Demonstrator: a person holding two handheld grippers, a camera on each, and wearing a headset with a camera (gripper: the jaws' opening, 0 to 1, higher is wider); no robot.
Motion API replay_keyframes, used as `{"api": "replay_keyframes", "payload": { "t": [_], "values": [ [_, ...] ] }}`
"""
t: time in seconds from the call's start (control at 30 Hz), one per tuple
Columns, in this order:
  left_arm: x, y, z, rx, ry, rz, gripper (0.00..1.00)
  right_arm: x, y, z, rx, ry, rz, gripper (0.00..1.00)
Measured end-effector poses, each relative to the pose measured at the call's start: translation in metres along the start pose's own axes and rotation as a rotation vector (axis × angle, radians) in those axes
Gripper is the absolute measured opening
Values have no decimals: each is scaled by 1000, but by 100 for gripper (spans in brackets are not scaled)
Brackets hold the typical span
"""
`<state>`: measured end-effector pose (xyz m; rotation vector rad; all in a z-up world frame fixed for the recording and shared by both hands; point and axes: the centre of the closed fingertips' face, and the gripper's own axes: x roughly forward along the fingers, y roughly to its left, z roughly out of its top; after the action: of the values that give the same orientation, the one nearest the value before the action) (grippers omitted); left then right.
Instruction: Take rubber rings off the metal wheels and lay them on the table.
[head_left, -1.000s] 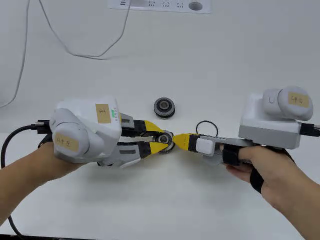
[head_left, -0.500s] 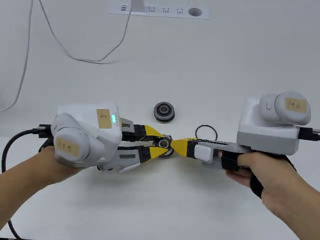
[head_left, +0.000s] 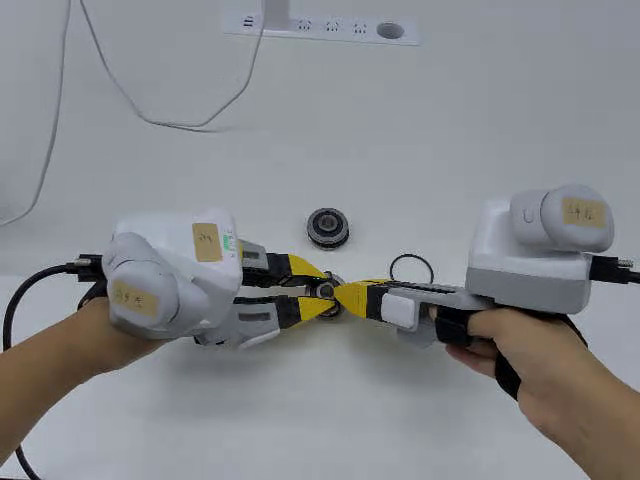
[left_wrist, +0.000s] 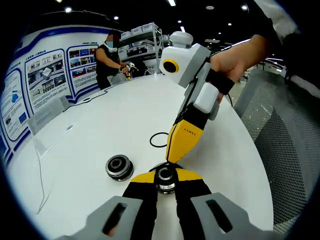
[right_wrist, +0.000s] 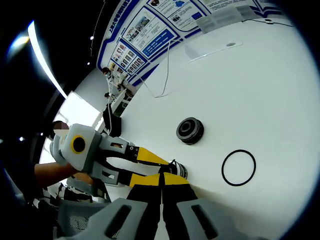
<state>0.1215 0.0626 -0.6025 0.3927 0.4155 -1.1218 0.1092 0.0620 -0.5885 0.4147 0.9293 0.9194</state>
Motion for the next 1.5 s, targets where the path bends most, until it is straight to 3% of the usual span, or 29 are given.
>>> {"api": "replay_keyframes", "payload": {
  "t": [0.17, 0.4, 0.67, 0.93, 1.07, 1.17, 1.3, 1.5],
  "values": [
    [0, 0, 0, 5, -1, 6, 12, 0, 6, 1, 0, -8, 11, 0],
    [0, 0, 0, 16, 6, 24, 13, -1, 2, 3, 24, -18, -1, 1],
    [-1, 1, 3, -15, 15, 40, 14, 1, 0, 2, 58, -20, -25, 1],
    [-22, 3, 8, -37, -9, 19, 20, 4, 2, 5, 80, -36, -24, 1],
    [-36, 8, 18, -62, -46, 50, 21, 4, 8, 5, 93, -39, -11, 1],
    [-41, 16, 26, -90, -85, 94, 27, 2, 15, 8, 105, -51, 11, 1],
    [-45, 24, 31, -82, -96, 139, 40, -4, 19, 14, 123, -69, 32, 1],
    [-51, 35, 39, -66, -113, 209, 58, -22, 5, 29, 141, -113, 12, 2]
  ]
}}
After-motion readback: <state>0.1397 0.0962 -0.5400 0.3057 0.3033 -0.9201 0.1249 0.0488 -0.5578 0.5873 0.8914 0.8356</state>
